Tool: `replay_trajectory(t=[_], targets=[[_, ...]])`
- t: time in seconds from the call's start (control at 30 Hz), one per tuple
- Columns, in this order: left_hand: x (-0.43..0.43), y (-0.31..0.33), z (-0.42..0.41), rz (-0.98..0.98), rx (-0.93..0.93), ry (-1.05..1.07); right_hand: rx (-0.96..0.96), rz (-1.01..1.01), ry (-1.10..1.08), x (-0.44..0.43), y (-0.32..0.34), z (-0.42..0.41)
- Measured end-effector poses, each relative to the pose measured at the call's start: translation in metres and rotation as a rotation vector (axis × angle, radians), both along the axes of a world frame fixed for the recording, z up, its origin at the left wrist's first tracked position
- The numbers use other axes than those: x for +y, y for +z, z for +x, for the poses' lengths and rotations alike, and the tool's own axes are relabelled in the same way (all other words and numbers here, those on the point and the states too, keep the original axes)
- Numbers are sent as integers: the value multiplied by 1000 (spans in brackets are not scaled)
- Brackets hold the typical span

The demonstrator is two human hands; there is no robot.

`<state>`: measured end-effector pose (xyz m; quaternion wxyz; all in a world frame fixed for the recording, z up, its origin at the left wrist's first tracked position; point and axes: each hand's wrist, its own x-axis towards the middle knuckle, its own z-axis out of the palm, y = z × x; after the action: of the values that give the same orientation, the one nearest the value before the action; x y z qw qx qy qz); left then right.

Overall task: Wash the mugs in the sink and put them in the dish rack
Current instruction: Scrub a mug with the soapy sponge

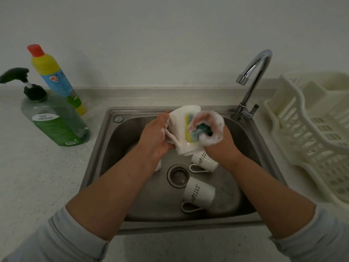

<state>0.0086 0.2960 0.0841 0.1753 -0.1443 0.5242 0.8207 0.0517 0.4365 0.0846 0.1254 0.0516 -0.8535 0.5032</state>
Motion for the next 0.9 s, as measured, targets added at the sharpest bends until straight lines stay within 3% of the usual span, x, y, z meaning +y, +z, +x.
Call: replay_trajectory(t=[0.2,0.43,0.57,0.67,0.77,0.9], targets=[[10,-4,-2,53,-129,3,109,-187,-10,3,22,-28],[4,-10,-12,149,-114,50,185,-3,-218,5,-18,-17],[7,-12,-5,143,-110,-37,97,-21,-267,10,-15,-17],[15,-11,1,143,-122,-76,-95,-44,-276,17,-5,-31],[20,-10,1,185,-110,-42,-325,-167,-277,23,-5,-45],[19,-15,-10,193,-97,51,-458,-206,-188,13,-8,-29]])
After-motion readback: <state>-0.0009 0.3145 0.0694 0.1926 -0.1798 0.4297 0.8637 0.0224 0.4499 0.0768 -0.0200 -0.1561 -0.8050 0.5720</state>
